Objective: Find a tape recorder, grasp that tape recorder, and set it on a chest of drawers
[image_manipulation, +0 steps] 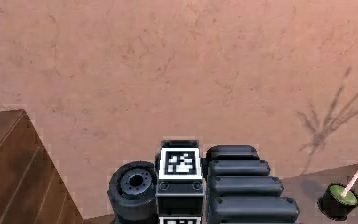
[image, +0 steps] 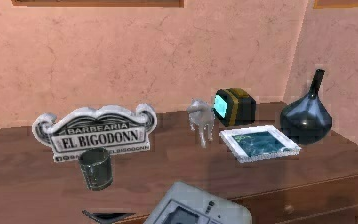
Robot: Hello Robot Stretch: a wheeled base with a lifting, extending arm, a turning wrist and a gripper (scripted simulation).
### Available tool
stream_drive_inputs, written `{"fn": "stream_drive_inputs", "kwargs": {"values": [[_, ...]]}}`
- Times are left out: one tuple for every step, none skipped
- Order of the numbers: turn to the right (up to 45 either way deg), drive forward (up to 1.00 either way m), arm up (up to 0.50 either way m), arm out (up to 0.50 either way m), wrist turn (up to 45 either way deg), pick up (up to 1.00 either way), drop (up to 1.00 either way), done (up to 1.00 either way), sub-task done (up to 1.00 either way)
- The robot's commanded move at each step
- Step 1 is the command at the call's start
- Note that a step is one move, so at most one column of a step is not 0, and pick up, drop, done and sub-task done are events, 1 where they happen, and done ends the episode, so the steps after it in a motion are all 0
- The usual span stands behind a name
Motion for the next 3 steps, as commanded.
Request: {"fn": "stream_drive_inputs", "kwargs": {"values": [[-6.0, 0.00, 0.00, 0.00, 0.0, 0.00, 0.00, 0.00, 0.00], [3.0, 0.00, 0.00, 0.00, 0.0, 0.00, 0.00, 0.00, 0.00], [3.0, 0.00, 0.00, 0.00, 0.0, 0.00, 0.00, 0.00, 0.00]]}}
